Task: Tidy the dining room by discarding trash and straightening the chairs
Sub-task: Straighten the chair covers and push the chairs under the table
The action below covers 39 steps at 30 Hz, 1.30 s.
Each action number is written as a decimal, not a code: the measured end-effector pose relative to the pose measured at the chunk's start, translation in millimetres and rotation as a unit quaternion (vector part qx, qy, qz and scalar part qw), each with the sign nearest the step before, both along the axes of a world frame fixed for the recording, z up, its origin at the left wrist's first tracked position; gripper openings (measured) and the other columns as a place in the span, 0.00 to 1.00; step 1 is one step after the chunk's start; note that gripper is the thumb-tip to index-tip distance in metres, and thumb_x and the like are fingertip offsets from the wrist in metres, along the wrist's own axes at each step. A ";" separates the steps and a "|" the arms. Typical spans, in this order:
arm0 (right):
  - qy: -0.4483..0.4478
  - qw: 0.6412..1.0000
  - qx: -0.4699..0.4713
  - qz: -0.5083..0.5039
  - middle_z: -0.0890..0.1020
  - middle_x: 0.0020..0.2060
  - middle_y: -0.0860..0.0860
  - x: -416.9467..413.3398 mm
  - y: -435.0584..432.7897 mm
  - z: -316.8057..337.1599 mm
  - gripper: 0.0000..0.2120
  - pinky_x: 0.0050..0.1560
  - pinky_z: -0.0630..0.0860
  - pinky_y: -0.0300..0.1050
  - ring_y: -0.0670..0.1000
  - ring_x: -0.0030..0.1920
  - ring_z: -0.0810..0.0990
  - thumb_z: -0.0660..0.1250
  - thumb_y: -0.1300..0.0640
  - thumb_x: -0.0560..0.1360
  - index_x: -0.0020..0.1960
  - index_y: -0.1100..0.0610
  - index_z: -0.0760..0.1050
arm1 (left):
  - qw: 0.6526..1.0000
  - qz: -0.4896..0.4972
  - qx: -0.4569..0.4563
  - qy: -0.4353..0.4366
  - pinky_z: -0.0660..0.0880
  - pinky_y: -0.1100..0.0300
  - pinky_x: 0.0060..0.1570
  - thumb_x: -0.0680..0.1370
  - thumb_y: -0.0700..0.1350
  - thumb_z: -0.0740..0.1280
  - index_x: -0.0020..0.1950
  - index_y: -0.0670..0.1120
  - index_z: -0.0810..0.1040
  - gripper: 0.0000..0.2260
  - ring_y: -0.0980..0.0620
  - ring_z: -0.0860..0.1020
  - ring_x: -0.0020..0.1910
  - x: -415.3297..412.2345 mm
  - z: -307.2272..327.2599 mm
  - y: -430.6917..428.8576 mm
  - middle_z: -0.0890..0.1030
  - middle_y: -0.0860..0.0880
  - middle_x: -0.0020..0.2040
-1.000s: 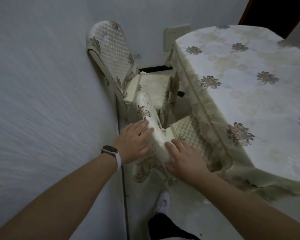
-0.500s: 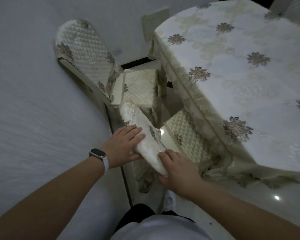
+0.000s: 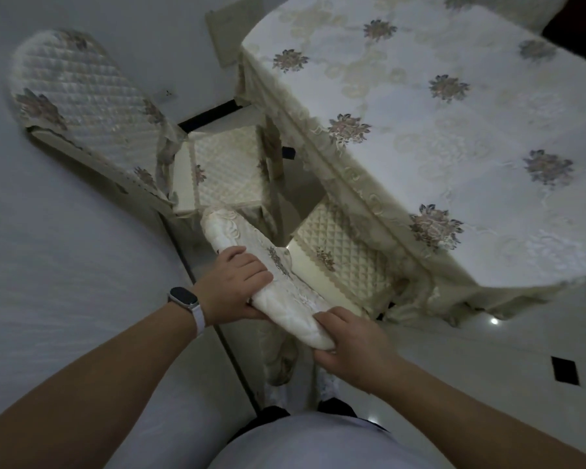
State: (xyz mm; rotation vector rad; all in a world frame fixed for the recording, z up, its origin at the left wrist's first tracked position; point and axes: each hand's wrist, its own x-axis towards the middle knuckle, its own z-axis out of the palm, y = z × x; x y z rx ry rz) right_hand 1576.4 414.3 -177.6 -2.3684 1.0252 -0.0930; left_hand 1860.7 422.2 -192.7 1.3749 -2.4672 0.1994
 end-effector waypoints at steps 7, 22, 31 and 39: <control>-0.026 0.998 -0.010 -0.047 0.81 0.40 0.46 1.6 -5.6 7.0 0.20 0.28 0.74 0.40 0.51 0.34 0.81 0.65 0.43 0.63 0.52 0.49 0.80 | 0.999 -0.013 -0.002 0.048 0.70 0.47 0.60 0.73 0.68 0.65 0.48 0.47 0.83 0.24 0.48 0.81 0.47 0.3 2.9 -13.0 0.83 0.50 0.47; -0.103 0.970 -0.144 -0.167 0.80 0.43 0.43 -25.0 -86.0 42.0 0.19 0.32 0.74 0.38 0.47 0.38 0.80 0.67 0.46 0.64 0.55 0.47 0.79 | 0.982 -0.043 -0.043 0.181 0.69 0.41 0.64 0.70 0.70 0.69 0.45 0.43 0.84 0.29 0.51 0.79 0.46 -34.0 43.4 -123.0 0.82 0.49 0.43; -0.032 0.921 -0.325 -0.214 0.80 0.37 0.47 -34.9 -124.6 41.9 0.16 0.26 0.70 0.44 0.52 0.33 0.78 0.69 0.42 0.70 0.50 0.52 0.79 | 0.984 -0.043 -0.015 0.174 0.73 0.42 0.55 0.69 0.67 0.72 0.46 0.45 0.84 0.25 0.51 0.78 0.45 -51.2 69.4 -185.3 0.82 0.50 0.44; -0.053 0.909 -0.331 -0.248 0.80 0.37 0.46 -40.9 -158.0 52.7 0.19 0.24 0.74 0.45 0.52 0.33 0.80 0.64 0.38 0.69 0.48 0.51 0.80 | 0.981 -0.048 -0.011 0.189 0.70 0.43 0.59 0.66 0.66 0.74 0.45 0.46 0.84 0.24 0.50 0.77 0.44 -63.4 83.5 -219.8 0.80 0.52 0.42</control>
